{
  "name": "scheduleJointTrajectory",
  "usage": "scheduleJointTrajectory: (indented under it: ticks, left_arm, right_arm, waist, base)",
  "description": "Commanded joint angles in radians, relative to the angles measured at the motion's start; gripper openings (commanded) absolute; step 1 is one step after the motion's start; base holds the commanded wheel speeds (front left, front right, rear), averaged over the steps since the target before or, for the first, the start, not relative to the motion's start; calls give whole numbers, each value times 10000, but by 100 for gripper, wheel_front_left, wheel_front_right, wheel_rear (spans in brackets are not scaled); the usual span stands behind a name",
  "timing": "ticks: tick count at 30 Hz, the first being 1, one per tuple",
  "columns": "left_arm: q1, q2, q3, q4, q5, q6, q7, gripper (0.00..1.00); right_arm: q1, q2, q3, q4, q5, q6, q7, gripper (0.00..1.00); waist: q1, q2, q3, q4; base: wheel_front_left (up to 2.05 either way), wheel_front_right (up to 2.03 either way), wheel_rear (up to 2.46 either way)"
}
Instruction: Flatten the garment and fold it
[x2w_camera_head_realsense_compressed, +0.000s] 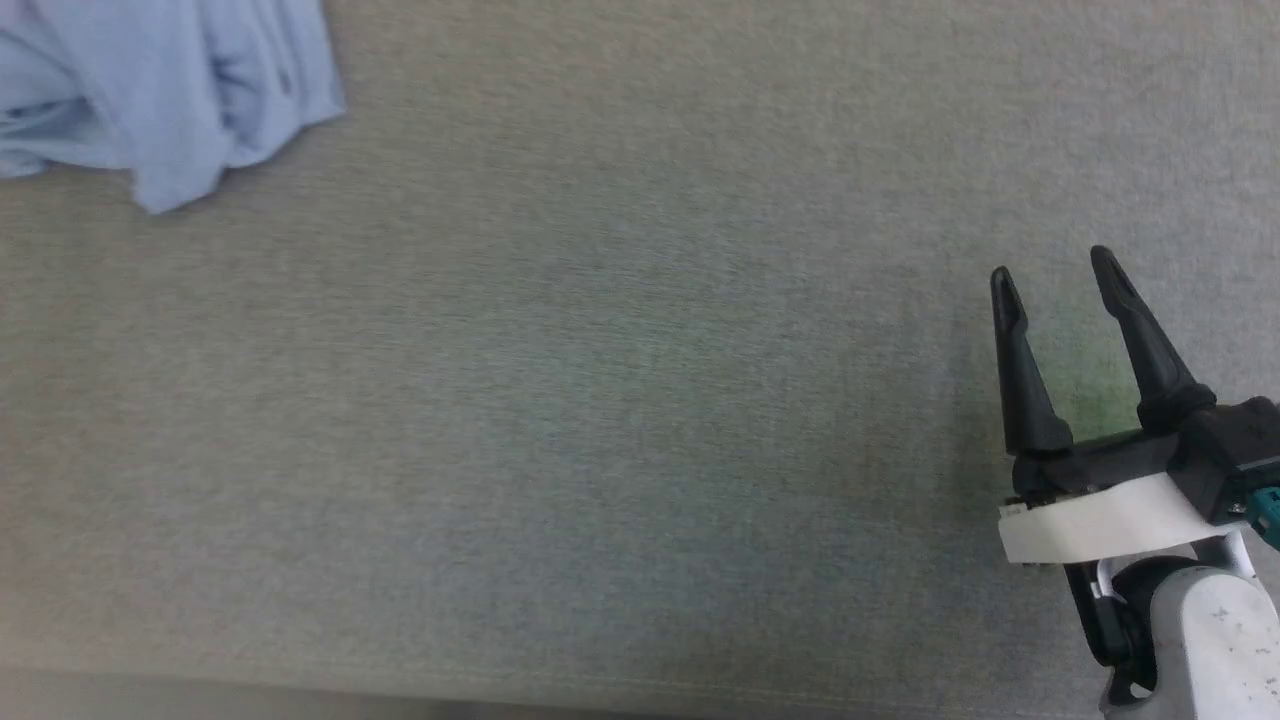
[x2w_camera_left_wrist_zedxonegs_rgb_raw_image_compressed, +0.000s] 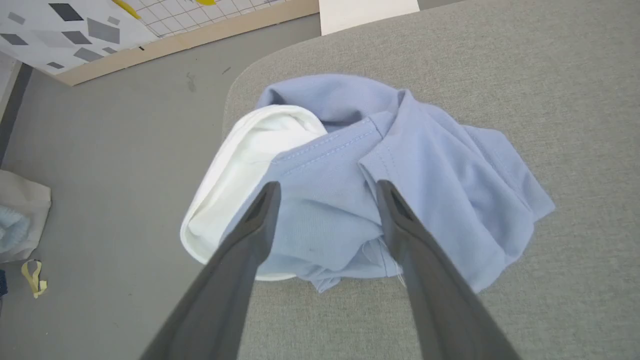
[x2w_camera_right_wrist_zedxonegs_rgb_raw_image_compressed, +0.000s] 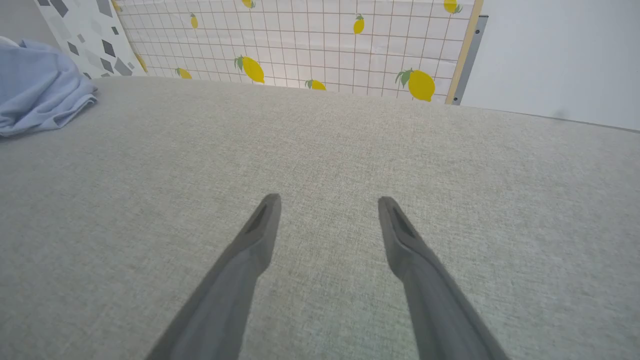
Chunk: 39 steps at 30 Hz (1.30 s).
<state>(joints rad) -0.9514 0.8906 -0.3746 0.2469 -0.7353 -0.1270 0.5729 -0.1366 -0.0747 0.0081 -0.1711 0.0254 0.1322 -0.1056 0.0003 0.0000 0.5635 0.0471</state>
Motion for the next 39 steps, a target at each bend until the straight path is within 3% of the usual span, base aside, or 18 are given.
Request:
scheduleJointTrajectory:
  ticks: [1, 9, 13, 14, 15, 22, 28, 33, 39]
  left_arm:
    - [-368, 301, -100, 238, -334, -35, 294, 100]
    - [-982, 1374, -1220, 1062, -678, -35, 1664, 100]
    - [-1035, 1574, -1538, 1253, -879, -36, 1552, 100]
    - [-1013, 1568, -1663, 1274, -981, -36, 1507, 16]
    - [-997, 1557, -1759, 1244, -1045, -36, 1463, 0]
    - [-1111, 1420, -2097, 1607, -1140, -36, 394, 0]
    - [-1458, 1426, -2718, 1811, -631, -36, -1292, 0]
    - [-2287, 938, -2898, 1746, -320, -36, -3248, 0]
    - [-3131, 52, -2964, 1177, -52, -10, -4356, 0]
  right_arm:
    - [-194, 71, 11, 6, -51, -15, -138, 100]
    - [-286, 190, 30, 323, -71, -15, -546, 100]
    - [-266, 220, 36, 489, -94, -15, -659, 100]
    - [-263, 225, 37, 536, -112, -15, -669, 100]
    - [-254, 228, 26, 572, -131, -15, -669, 100]
    - [-279, 238, 124, 844, -215, -15, -526, 100]
    - [-161, 182, 219, 1273, -135, -15, -349, 100]
    - [97, 143, 369, 1779, 104, -15, -150, 100]
    - [207, 166, 516, 1949, 285, -15, -1, 100]
  waist:
    - [-3, 0, 1218, -1115]
    - [-3, 0, 1654, -1501]
    - [-3, 0, 1668, -1529]
    - [-3, 0, 1637, -1506]
    - [-3, 0, 1590, -1466]
    - [-3, 0, 765, -1151]
    - [-3, 0, -621, -905]
    - [-3, 0, -2133, -816]
    - [-3, 0, -2949, -892]
  base:
    - [0, 0, 0]
    - [0, 0, 0]
    - [0, 0, 0]
    - [0, 0, 0]
    - [0, 0, 0]
    - [0, 0, 0]
    - [0, 0, 0]
    - [0, 0, 0]
    - [0, 0, 0]
